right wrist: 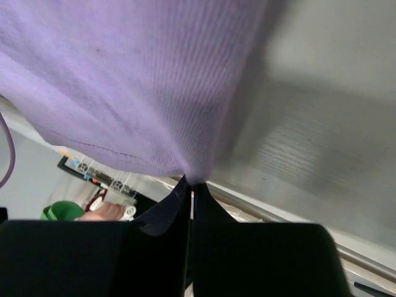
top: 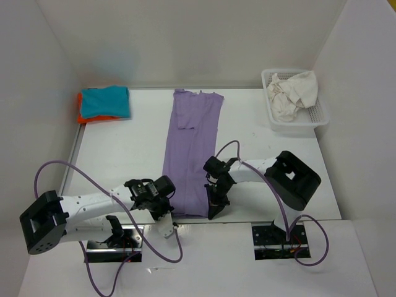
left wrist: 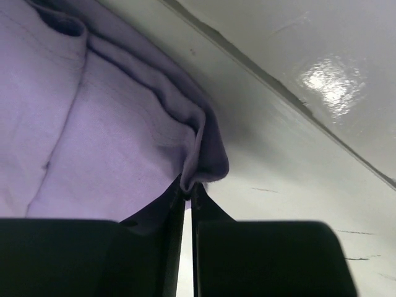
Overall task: Fold and stack the t-shirts
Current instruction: Grab the bottom of the folded rectangular tshirt with both arms, then fold the folded rectangular tshirt in 1/3 of the way
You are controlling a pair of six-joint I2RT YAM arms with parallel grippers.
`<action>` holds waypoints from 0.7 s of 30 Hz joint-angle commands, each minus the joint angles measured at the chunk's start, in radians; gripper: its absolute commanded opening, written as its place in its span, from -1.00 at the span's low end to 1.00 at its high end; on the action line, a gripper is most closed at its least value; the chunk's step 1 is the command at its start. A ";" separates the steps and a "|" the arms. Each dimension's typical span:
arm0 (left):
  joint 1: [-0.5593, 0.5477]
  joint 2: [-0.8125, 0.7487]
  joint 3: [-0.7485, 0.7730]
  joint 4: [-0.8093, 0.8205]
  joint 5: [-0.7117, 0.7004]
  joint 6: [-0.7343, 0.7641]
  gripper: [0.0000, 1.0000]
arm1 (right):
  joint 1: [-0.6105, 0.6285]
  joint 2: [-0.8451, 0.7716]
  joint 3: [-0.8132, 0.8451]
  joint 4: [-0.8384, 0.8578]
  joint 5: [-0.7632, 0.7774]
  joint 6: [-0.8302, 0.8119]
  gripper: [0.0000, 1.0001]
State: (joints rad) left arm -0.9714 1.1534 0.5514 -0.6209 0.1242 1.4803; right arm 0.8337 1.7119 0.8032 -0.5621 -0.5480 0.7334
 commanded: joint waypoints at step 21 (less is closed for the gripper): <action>0.327 0.052 0.269 0.304 -0.118 -0.434 -1.00 | -0.232 -0.086 0.385 -0.252 0.126 -0.164 -1.00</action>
State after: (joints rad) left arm -0.6941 1.1713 0.7639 -0.4500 0.0330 1.1049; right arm 0.6636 1.5890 1.1057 -0.7574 -0.4313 0.6590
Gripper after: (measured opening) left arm 0.010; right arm 0.008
